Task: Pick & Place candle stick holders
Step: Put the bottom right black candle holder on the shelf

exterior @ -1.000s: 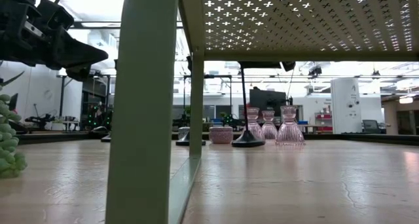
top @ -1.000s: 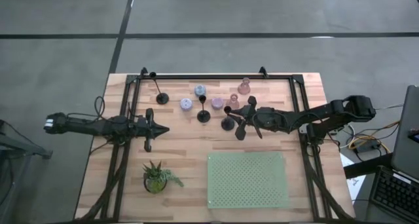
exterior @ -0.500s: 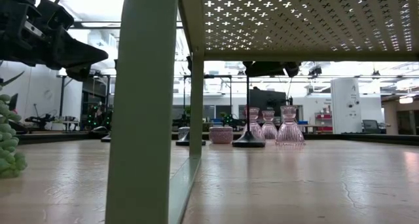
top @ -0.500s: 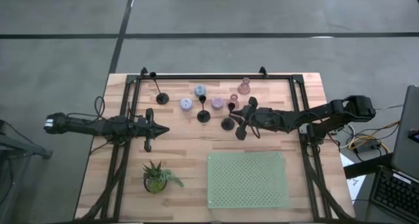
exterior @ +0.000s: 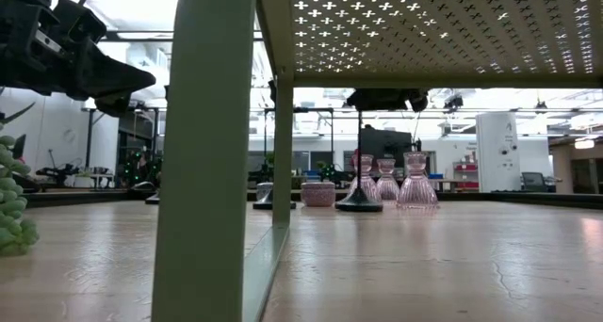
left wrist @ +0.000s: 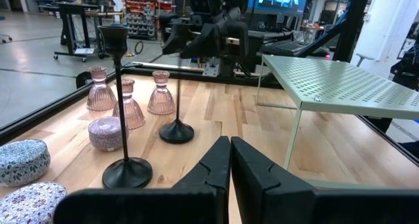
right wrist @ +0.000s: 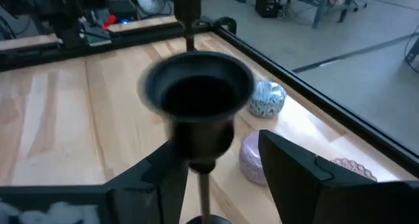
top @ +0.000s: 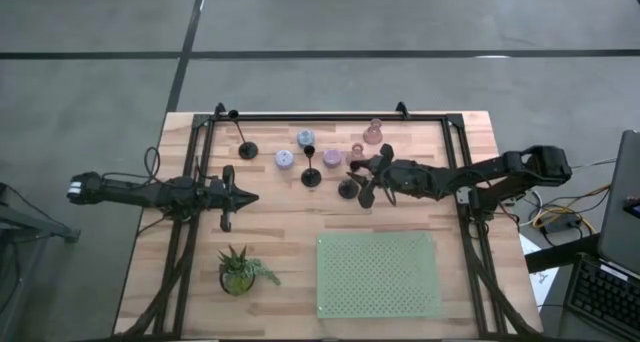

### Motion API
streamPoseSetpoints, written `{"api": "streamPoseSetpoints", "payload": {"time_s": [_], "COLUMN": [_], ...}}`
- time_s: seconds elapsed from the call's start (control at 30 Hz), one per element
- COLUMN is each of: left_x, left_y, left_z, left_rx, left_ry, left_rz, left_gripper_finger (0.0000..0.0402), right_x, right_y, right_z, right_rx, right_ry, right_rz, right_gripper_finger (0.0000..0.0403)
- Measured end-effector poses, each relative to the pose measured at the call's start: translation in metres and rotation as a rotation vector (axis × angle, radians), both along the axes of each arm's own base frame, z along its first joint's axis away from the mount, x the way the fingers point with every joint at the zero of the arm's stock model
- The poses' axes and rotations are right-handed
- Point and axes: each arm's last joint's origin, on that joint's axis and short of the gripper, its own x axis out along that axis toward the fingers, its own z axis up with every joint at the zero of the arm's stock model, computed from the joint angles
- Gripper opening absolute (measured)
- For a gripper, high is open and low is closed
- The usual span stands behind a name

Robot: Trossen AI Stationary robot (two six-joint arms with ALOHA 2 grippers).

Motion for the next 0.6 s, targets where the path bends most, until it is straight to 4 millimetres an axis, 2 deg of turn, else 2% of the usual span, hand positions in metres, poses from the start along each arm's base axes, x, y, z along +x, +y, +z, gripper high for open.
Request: {"api": "streamPoseSetpoints", "payload": {"time_s": [0.3,0.6], "left_x": [0.0,0.0], "left_y": [0.0,0.0], "left_z": [0.0,0.0], "left_rx": [0.0,0.001], "left_ry": [0.0,0.002], "left_rz": [0.0,0.0], "left_gripper_finger": [0.0016,0.0016], "right_x": [0.007,0.008], "right_y": [-0.002,-0.002], "right_z": [-0.014,-0.007], "right_rx": [-0.028,-0.069], "right_ry": [0.04,0.001], "right_rz": [0.008,0.012], "right_gripper_finger": [0.0177,0.0137]}}
